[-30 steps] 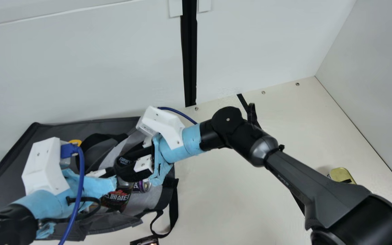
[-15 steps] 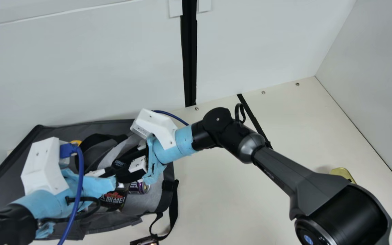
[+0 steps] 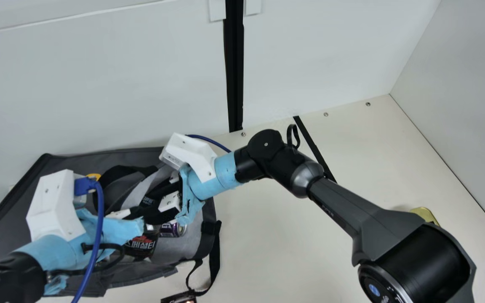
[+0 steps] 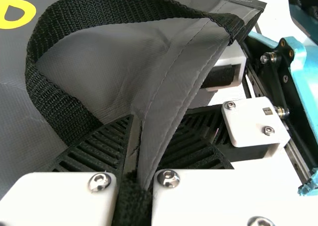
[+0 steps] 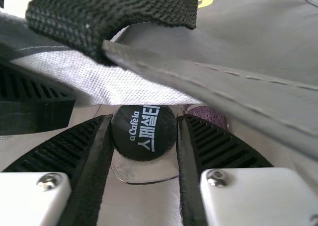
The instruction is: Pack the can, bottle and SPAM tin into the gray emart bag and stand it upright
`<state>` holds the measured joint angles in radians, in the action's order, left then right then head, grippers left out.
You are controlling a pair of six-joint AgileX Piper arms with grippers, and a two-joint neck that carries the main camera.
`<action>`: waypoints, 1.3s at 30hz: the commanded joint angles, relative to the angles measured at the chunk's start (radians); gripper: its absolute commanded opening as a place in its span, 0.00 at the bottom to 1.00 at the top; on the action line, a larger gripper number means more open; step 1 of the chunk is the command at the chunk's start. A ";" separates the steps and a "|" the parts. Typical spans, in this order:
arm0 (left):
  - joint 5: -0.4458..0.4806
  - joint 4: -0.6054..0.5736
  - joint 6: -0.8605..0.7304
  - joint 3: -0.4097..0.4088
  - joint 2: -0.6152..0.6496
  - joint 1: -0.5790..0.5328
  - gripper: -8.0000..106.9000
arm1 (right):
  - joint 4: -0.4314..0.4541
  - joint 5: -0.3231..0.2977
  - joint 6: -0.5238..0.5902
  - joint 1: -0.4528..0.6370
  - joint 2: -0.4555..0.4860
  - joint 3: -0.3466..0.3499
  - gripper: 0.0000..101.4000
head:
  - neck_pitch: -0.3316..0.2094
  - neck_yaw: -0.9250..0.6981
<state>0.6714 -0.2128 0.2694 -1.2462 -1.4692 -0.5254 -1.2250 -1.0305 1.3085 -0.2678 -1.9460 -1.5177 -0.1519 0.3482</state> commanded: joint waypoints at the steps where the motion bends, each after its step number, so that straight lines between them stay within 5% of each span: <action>1: 0.000 0.000 0.000 0.000 0.000 0.000 0.00 | 0.008 -0.002 0.002 0.004 -0.002 -0.002 0.59 | -0.023 0.001; 12: 0.000 0.000 0.000 0.000 0.000 0.000 0.00 | 0.025 -0.028 0.014 0.039 -0.007 -0.015 0.94 | -0.023 0.001; 39: 0.000 0.000 0.000 0.000 0.000 0.000 0.00 | 0.046 -0.173 0.065 0.200 0.078 -0.062 0.94 | -0.023 0.001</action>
<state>0.6714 -0.2128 0.2694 -1.2462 -1.4692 -0.5254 -1.1738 -1.2052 1.3747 -0.0727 -1.8731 -1.5809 -0.1519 0.3482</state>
